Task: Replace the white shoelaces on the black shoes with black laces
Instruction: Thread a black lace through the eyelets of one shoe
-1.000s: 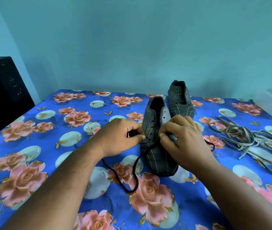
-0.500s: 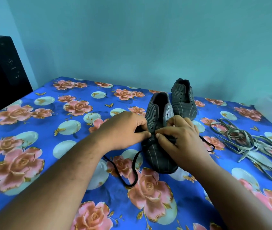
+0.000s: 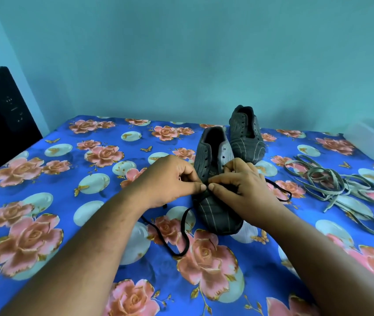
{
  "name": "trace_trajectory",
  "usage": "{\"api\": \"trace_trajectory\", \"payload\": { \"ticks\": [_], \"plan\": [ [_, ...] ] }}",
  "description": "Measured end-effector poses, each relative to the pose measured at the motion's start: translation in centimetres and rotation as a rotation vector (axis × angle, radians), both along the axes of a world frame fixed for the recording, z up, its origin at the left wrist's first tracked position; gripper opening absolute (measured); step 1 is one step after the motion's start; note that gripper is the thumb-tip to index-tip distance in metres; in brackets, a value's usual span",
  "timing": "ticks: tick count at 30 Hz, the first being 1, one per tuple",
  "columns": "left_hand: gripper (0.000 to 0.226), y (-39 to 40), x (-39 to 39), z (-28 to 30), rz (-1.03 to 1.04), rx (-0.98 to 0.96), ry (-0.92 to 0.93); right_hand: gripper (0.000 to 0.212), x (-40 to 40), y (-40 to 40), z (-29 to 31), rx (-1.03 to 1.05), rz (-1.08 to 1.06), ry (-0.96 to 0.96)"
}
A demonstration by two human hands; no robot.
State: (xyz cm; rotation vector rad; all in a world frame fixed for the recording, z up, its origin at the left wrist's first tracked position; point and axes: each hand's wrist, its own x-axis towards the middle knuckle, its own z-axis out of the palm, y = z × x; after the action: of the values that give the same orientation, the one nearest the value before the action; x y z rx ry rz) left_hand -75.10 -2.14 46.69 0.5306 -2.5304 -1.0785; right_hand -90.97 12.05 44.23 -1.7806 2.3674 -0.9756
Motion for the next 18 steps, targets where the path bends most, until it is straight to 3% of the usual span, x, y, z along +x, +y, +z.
{"api": "trace_trajectory", "payload": {
  "ticks": [8,18],
  "plan": [
    [0.018,-0.1,-0.2,-0.8,0.024,-0.116,0.021,0.019,-0.2,0.0,0.1,0.108,0.021,-0.057],
    [0.01,-0.6,-0.2,-1.0,-0.001,0.136,0.086,0.006,-0.4,-0.5,-0.2,-0.006,0.046,-0.236]
  ]
}}
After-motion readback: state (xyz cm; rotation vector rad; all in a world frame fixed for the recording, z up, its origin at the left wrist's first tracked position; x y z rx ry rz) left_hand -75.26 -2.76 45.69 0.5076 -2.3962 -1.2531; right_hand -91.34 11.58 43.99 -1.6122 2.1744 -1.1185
